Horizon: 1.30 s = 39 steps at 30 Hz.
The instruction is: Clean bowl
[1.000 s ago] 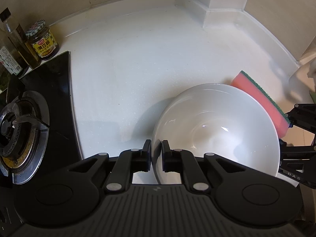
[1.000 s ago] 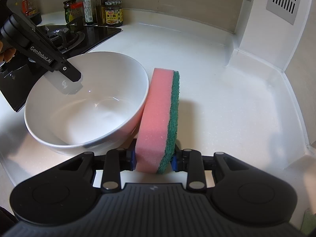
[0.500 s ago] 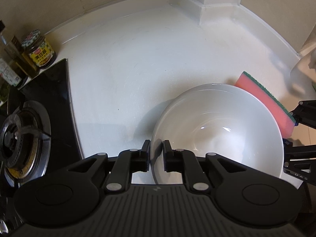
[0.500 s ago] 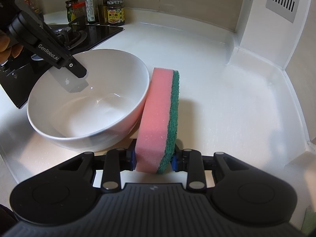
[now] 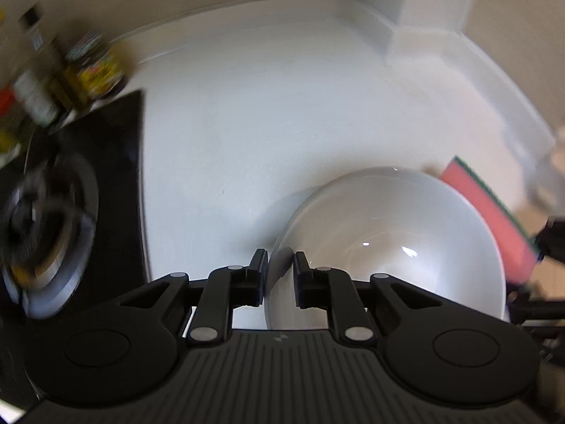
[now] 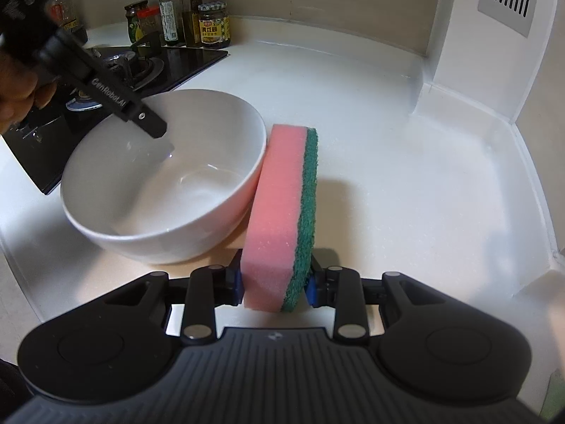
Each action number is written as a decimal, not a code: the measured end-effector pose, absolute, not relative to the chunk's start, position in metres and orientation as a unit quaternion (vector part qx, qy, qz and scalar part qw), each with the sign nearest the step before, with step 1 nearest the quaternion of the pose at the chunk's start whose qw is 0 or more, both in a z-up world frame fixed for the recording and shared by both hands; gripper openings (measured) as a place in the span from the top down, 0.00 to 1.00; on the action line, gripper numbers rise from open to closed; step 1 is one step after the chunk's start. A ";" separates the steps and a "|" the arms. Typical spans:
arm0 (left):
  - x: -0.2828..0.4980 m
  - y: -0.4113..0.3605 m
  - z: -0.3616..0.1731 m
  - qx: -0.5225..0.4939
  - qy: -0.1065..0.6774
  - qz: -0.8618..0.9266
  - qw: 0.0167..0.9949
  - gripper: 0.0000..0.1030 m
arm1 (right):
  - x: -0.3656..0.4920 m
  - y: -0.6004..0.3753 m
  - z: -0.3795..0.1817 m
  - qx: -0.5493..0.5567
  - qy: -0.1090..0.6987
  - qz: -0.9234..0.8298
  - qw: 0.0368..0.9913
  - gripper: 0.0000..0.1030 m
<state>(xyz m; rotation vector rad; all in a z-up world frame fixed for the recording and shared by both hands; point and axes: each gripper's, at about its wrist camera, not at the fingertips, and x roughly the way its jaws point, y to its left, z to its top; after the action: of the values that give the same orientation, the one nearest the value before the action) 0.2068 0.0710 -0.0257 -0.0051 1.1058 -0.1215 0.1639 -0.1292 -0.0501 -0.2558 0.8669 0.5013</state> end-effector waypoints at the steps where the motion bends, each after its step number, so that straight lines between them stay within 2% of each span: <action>1: 0.204 0.071 -0.026 -0.024 0.523 -0.046 0.851 0.86 | 0.166 -0.132 -0.051 -0.122 0.414 0.241 0.869 0.73; 4: 0.199 0.063 -0.024 -0.051 0.517 -0.023 0.854 0.86 | 0.172 -0.139 -0.052 -0.124 0.413 0.246 0.868 0.73; 7: 0.196 0.048 -0.022 -0.016 0.528 -0.043 0.848 0.86 | 0.177 -0.149 -0.053 -0.130 0.411 0.250 0.867 0.73; 10: 0.193 0.039 -0.018 0.051 0.534 -0.079 0.840 0.85 | 0.179 -0.158 -0.053 -0.132 0.407 0.259 0.866 0.73; 14: 0.195 0.022 -0.009 0.191 0.497 -0.157 0.831 0.85 | 0.172 -0.159 -0.055 -0.143 0.397 0.261 0.868 0.73; 20: 0.213 0.007 -0.010 0.264 0.491 -0.237 0.796 0.84 | 0.157 -0.155 -0.053 -0.144 0.397 0.233 0.876 0.73; 27: 0.218 0.029 -0.013 0.138 0.532 -0.180 0.816 0.89 | 0.142 -0.161 -0.047 -0.076 0.432 0.207 0.875 0.73; 30: 0.215 0.039 -0.013 0.096 0.527 -0.162 0.829 0.88 | 0.136 -0.179 -0.039 0.033 0.456 0.204 0.866 0.73; 32: 0.214 0.044 -0.013 0.076 0.524 -0.158 0.833 0.87 | 0.133 -0.187 -0.029 0.058 0.457 0.202 0.864 0.73; 34: 0.212 0.048 -0.012 0.062 0.521 -0.158 0.836 0.87 | 0.127 -0.185 -0.014 -0.001 0.438 0.196 0.878 0.73; 39: 0.199 0.060 -0.009 0.035 0.510 -0.160 0.845 0.87 | 0.107 -0.137 0.032 -0.268 0.372 0.259 0.850 0.73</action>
<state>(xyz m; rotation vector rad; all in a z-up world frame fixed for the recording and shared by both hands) 0.1994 0.0596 -0.0093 0.0736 1.0757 -0.3371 0.1066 -0.1369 0.0317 -0.5635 0.7845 0.5448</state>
